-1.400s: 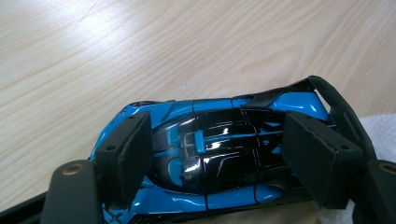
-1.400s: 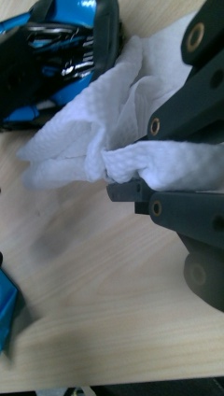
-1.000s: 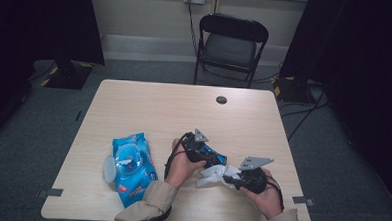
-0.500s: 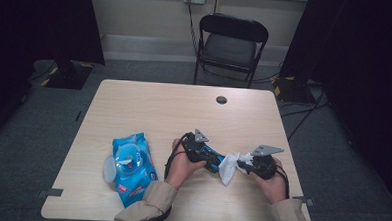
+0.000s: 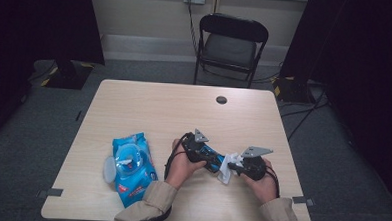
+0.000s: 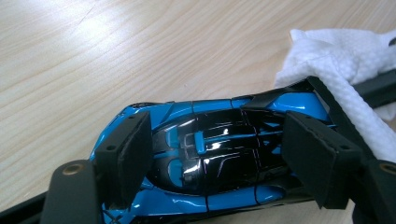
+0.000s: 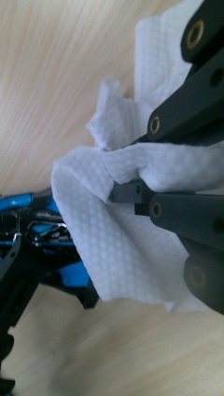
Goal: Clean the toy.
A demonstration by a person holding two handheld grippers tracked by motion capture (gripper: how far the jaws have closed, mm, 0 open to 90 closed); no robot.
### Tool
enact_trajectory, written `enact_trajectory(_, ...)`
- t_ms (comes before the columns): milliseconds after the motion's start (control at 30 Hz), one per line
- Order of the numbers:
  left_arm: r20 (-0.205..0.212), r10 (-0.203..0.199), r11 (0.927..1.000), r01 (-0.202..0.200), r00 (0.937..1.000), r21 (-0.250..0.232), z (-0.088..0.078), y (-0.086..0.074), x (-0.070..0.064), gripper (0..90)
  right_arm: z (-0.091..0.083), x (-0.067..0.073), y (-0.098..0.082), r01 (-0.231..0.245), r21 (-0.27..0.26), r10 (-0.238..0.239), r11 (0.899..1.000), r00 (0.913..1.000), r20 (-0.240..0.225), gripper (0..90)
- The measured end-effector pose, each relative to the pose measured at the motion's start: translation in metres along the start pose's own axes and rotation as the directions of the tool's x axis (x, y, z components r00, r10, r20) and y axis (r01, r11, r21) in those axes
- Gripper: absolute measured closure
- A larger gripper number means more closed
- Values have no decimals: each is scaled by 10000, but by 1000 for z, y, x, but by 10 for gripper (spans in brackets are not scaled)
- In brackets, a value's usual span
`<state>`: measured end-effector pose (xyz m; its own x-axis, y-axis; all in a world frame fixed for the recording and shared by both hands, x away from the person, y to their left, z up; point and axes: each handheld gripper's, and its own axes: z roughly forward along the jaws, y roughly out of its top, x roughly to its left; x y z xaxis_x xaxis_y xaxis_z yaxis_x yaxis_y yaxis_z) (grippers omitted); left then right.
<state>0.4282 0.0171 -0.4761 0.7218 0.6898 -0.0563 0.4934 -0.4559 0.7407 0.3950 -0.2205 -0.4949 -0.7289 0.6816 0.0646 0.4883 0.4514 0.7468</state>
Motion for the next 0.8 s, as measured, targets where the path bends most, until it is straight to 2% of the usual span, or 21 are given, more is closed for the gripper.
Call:
enact_trajectory(100, 5, 0, 10000, 0, 10000, 3, 0, 0, 0, 250, 0, 4, -1, 147, 59, -146, 9999, 9997, -200, 852)
enact_trajectory(400, -3, -3, 10000, 3, 10000, -4, 0, 0, 0, 250, -5, 15, -7, 194, 61, -187, 9998, 9949, -986, 853)
enact_trajectory(800, -6, -19, 10000, 19, 10000, 26, 0, 0, 0, 250, -4, 30, -5, 550, 233, -511, 9982, 9883, -1440, 857)
